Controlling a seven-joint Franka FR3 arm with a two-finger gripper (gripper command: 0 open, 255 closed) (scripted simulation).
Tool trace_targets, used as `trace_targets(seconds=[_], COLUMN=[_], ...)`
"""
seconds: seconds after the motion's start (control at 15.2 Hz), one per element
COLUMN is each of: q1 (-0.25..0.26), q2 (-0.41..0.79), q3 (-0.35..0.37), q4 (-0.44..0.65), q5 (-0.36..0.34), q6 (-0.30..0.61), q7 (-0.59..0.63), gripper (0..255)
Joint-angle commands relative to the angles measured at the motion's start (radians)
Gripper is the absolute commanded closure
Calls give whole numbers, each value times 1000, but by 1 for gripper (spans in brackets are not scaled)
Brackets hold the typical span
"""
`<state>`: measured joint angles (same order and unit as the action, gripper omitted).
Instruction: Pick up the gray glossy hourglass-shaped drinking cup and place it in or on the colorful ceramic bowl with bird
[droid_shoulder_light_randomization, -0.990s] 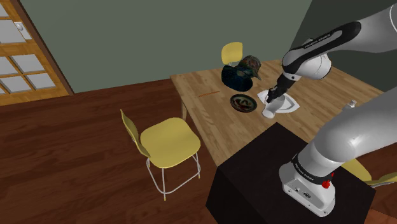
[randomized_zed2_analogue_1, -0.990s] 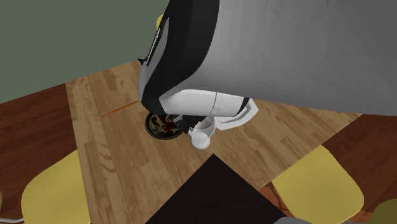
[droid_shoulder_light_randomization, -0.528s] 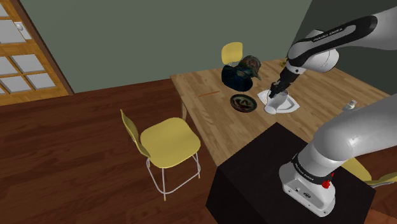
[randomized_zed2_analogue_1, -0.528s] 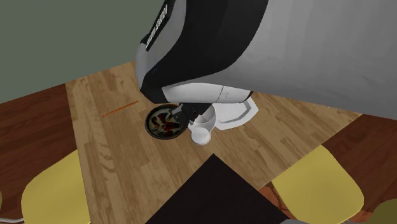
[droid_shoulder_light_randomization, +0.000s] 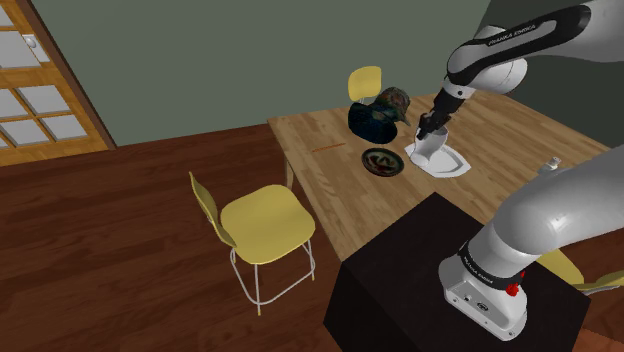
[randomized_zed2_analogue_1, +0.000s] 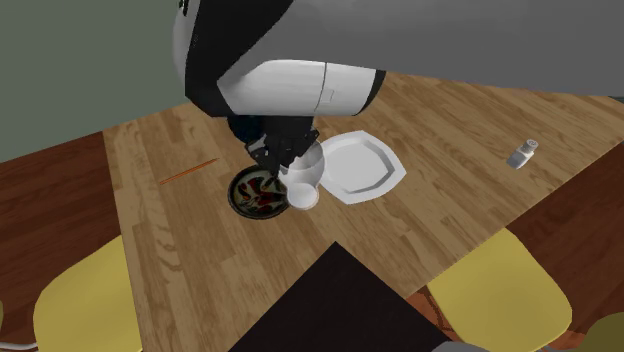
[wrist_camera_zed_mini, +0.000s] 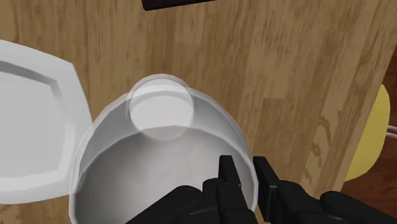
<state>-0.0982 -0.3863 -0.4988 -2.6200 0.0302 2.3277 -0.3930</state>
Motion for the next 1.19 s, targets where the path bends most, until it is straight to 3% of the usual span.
trace_targets(seconds=[0.0,0.59,1.12], q1=[32,135,139], q2=[47,299,361], q3=[11,45,43], q4=[63,401,370], q5=[31,164,214], q6=[-16,-114,-33], q7=[16,62,20], gripper=[255,255,255])
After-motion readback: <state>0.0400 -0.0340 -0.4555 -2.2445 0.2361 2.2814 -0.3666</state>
